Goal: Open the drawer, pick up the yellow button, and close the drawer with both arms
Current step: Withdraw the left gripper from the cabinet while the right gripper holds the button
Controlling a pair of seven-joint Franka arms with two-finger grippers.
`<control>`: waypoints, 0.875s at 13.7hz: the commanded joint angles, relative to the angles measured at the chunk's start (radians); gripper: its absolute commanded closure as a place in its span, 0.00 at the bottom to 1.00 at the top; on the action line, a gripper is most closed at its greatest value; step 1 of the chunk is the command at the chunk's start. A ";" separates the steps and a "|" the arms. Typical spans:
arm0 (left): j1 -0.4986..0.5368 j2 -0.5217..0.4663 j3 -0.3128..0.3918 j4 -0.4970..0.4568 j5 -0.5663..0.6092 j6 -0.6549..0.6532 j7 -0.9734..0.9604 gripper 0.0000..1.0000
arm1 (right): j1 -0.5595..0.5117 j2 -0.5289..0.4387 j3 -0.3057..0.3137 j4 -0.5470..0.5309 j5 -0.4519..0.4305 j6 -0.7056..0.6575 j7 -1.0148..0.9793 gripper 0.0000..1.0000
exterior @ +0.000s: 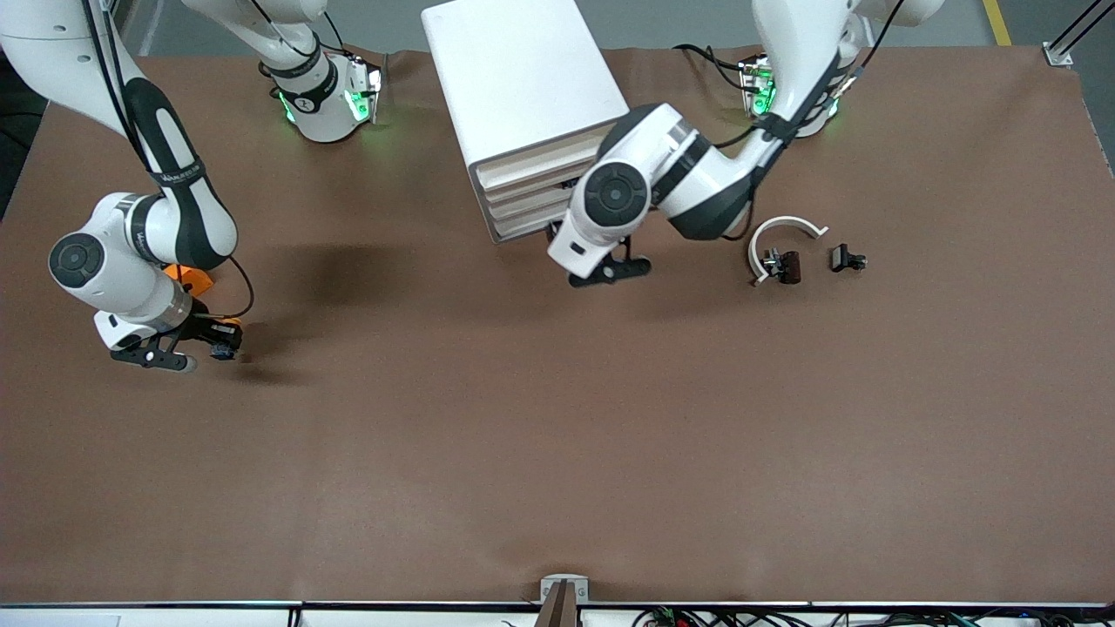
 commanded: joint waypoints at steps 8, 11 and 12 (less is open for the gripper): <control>0.235 0.005 0.054 0.099 0.268 0.020 0.047 0.00 | -0.028 0.065 0.018 0.057 -0.007 0.007 0.052 1.00; 0.300 -0.014 0.054 0.099 0.344 0.022 0.115 0.00 | -0.028 0.083 0.018 0.069 -0.006 0.007 0.055 1.00; 0.330 -0.014 0.054 0.099 0.344 0.019 0.164 0.00 | -0.028 0.086 0.018 0.070 -0.006 0.007 0.060 1.00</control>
